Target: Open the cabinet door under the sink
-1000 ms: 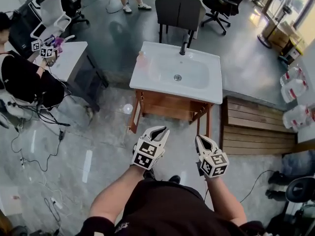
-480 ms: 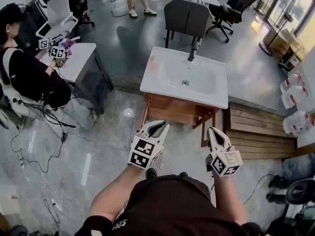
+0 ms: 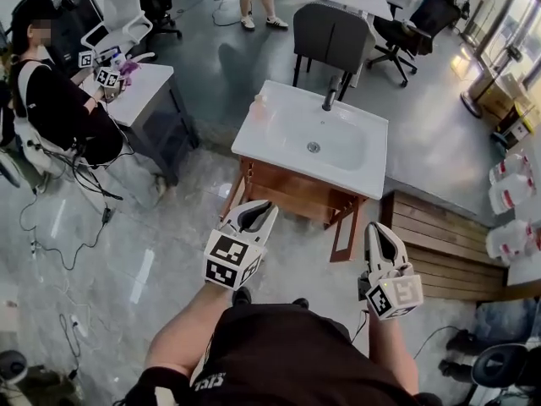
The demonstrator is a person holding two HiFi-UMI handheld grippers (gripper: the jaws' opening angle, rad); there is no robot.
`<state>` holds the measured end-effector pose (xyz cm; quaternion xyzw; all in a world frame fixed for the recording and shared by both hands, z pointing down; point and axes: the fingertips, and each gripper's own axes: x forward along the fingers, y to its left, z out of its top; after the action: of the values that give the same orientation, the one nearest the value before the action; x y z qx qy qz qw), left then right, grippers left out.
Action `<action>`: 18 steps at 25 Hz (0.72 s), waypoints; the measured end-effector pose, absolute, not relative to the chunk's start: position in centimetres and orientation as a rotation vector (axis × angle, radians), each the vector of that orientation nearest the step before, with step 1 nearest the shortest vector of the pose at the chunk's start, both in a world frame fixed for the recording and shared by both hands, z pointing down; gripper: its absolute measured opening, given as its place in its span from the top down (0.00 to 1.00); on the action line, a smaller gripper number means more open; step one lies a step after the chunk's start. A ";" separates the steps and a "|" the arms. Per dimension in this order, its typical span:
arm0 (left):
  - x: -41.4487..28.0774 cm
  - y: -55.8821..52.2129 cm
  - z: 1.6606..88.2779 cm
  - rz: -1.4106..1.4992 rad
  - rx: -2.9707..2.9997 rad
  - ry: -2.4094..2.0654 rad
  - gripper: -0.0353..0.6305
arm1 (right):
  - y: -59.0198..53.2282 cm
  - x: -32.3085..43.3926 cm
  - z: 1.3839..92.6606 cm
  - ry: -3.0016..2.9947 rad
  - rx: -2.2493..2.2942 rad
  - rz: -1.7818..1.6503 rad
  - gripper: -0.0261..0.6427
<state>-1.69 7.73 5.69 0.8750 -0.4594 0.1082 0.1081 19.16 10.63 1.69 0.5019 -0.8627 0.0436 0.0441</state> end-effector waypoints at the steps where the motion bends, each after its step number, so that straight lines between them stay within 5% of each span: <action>1: -1.0 7.8 5.2 0.310 2.567 -1.379 0.87 | 10.8 20.1 2.1 -2.650 1.505 0.139 0.94; 18: 2.6 8.6 1.1 0.238 2.545 -1.563 0.88 | 11.5 20.2 -1.6 -2.845 1.316 0.126 0.94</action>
<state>2.59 8.59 1.11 0.8472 -0.5203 0.0792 0.0729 20.16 11.55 -1.61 0.4194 -0.9069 0.0400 0.0025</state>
